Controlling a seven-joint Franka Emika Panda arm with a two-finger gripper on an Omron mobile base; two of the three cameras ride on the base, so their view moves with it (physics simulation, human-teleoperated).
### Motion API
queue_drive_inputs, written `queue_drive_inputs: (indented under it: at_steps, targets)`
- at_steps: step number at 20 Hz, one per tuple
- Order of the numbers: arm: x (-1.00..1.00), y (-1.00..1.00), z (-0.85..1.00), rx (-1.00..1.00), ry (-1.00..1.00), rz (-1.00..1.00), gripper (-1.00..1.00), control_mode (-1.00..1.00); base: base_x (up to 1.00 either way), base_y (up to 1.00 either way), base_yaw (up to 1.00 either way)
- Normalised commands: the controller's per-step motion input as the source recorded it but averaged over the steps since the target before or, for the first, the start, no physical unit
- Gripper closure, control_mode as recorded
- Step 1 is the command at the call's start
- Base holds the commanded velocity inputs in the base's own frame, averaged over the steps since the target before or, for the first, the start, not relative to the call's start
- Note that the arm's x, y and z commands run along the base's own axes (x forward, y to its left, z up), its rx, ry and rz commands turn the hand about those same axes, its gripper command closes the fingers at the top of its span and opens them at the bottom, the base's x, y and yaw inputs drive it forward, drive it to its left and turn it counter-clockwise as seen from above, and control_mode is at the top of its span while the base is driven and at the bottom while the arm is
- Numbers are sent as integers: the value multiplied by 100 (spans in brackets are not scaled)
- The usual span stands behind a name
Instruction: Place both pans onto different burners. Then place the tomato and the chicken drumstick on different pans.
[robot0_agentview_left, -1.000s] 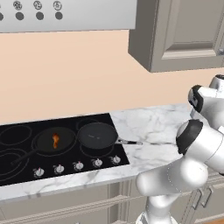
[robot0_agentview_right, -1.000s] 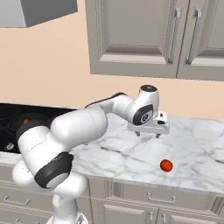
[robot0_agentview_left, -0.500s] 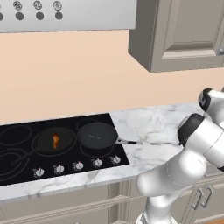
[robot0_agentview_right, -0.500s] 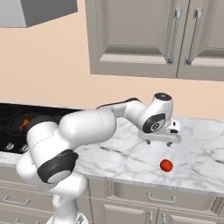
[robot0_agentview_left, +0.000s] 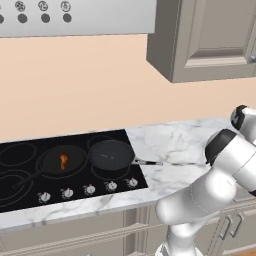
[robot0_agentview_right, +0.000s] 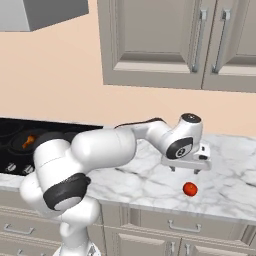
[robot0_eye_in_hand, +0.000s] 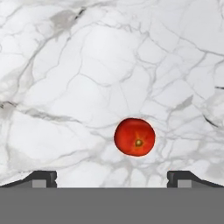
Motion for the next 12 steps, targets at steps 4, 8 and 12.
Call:
queue_drive_inputs:
  at_steps: [4, 8, 12]
  targets:
    - [-1, -20, -20, 0, 0, 0, -100, -100, 0, 0, 0]
    - [0, -24, -3, 0, 0, 0, -100, -100, 0, 0, 0]
    - [-4, -5, -16, 0, 0, 0, -100, -100, 0, 0, 0]
